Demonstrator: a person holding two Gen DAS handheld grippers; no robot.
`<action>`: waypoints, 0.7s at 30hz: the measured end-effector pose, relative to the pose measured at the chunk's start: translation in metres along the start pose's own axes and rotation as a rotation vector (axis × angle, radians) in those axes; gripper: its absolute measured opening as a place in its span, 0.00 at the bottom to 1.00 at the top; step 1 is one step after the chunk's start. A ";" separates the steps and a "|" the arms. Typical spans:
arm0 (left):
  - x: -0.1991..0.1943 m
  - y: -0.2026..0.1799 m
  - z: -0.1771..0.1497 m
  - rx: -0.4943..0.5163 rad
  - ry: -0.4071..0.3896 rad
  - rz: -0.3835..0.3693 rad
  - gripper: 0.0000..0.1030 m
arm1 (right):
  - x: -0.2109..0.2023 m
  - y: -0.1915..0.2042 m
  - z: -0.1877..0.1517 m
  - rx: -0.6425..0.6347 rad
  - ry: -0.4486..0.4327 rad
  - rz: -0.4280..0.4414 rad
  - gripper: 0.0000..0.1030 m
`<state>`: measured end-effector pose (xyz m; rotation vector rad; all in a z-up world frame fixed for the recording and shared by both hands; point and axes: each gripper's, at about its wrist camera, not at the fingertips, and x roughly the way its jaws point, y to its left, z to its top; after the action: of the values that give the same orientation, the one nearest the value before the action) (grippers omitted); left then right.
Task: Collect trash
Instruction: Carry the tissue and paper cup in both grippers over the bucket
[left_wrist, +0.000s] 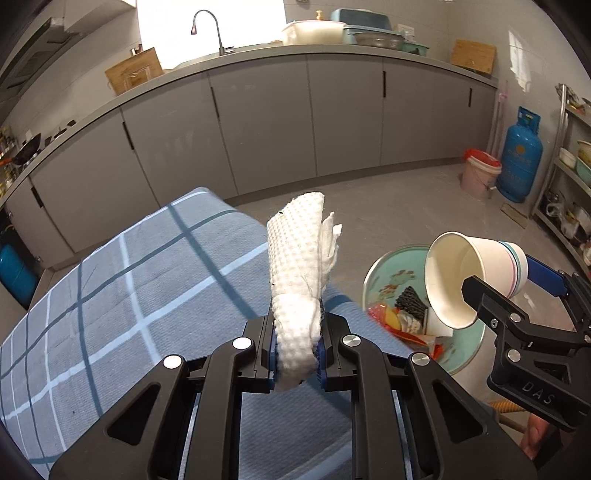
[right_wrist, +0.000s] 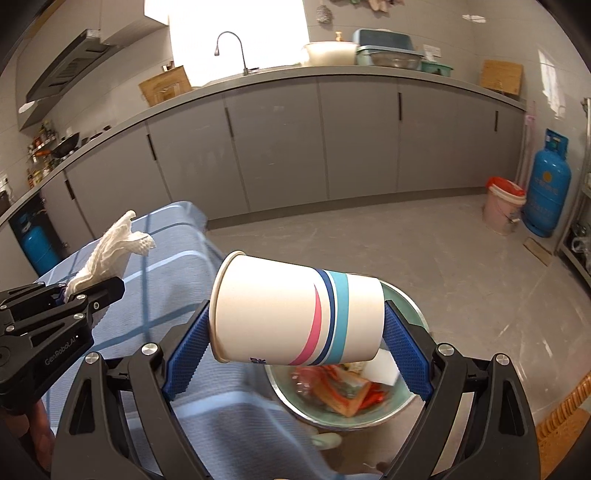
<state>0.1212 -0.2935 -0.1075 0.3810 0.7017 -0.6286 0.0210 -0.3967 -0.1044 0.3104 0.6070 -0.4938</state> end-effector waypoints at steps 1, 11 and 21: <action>0.002 -0.004 0.001 0.006 0.000 -0.006 0.16 | 0.000 -0.006 0.001 0.005 -0.002 -0.010 0.85; 0.017 -0.046 0.010 0.066 0.004 -0.056 0.16 | 0.002 -0.046 0.002 0.046 0.005 -0.068 0.85; 0.033 -0.068 0.013 0.101 0.022 -0.080 0.16 | 0.007 -0.064 0.005 0.063 0.007 -0.095 0.85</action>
<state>0.1029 -0.3648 -0.1293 0.4555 0.7106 -0.7385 -0.0050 -0.4548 -0.1133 0.3439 0.6158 -0.6037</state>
